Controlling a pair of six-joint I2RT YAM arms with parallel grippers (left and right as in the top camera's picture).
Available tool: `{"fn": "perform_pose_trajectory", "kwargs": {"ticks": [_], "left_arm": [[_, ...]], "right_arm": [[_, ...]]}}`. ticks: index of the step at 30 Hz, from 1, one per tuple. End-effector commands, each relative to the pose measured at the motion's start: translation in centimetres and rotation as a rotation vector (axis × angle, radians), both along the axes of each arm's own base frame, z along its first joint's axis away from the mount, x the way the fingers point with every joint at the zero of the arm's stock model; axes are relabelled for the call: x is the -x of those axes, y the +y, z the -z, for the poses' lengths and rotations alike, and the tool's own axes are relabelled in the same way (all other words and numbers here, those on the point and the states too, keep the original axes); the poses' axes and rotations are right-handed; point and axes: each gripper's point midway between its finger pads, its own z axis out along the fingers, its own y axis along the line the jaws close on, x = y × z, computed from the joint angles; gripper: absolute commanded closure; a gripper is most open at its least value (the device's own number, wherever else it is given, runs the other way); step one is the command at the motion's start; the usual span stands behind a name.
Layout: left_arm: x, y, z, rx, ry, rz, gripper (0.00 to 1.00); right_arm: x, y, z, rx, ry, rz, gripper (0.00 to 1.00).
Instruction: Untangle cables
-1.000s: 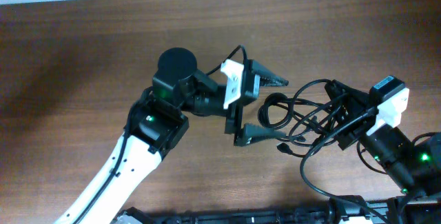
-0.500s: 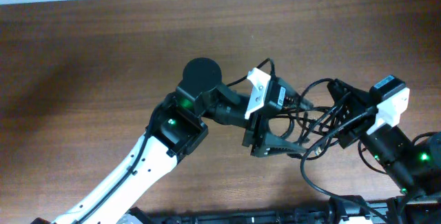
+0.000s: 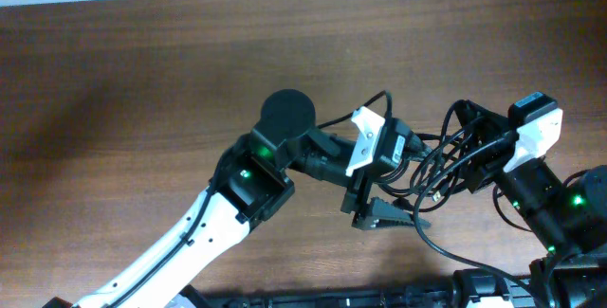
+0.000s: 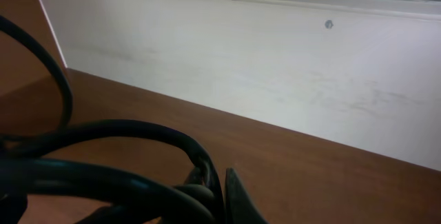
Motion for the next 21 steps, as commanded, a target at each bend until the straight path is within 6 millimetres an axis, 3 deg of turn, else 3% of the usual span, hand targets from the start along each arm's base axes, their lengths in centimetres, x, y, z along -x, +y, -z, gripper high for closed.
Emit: {"fn": "perform_pose_trajectory", "kwargs": {"ticks": [1,5,14,16,19,21], "left_arm": [[-0.2,-0.4,-0.4,0.013,-0.012,-0.024,0.13],[-0.9,-0.9,-0.1,0.006,-0.004,-0.059,0.13],[-2.5,-1.7,0.8,-0.015,0.016,-0.131,0.13],[-2.5,-1.7,0.7,-0.009,0.011,-0.130,0.24],[-2.2,-1.7,0.7,-0.010,0.012,-0.121,0.67],[-1.7,-1.9,0.7,-0.009,0.011,-0.108,0.79]], "right_arm": [[0.3,0.5,-0.7,-0.012,-0.017,-0.032,0.96],[0.8,1.5,-0.9,-0.020,-0.023,-0.095,0.96],[0.8,1.5,-0.9,-0.020,-0.023,-0.099,0.96],[0.8,1.5,-0.9,-0.020,-0.023,-0.099,0.96],[0.8,1.5,-0.9,-0.020,-0.023,-0.099,0.96],[0.8,1.5,-0.9,-0.020,-0.023,-0.099,0.96]]}}
